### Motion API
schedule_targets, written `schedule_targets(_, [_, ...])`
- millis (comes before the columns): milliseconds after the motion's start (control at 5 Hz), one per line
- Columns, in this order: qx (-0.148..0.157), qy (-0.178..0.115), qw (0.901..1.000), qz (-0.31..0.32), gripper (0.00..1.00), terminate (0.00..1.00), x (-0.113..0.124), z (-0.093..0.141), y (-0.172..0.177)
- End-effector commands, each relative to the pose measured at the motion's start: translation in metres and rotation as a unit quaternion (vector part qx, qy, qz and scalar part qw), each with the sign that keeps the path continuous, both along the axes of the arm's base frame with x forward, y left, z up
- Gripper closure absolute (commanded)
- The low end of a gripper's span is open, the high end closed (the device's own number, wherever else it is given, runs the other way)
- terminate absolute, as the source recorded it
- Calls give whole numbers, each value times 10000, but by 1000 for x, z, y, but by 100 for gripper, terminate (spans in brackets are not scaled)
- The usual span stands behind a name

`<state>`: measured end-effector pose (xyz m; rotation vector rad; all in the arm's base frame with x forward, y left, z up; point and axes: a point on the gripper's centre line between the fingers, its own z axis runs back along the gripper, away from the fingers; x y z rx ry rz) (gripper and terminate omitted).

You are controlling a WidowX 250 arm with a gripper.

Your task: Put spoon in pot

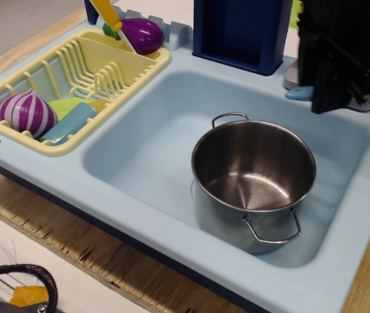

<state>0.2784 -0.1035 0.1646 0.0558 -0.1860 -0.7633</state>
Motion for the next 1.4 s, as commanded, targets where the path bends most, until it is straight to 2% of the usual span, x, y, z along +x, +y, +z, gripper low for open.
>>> schedule_targets(0, [263, 56, 9987, 435, 100, 0, -26, 30, 30])
schedule_targets(200, [459, 510, 9939, 867, 100, 0, -54, 27, 47])
schedule_targets(400, [685, 1210, 9847, 1049, 100, 0, -81, 37, 62])
schedule_targets(600, [767, 1711, 9786, 850, 100, 0, -98, 41, 64])
schedule_targets(800, [694, 2097, 9713, 880, 0, 0, -102, 32, 63])
schedule_targets(1000, [518, 2352, 9683, 661, 0, 0, -90, 18, 65])
schedule_targets(1200, [518, 2352, 9683, 661, 0, 0, -90, 18, 65])
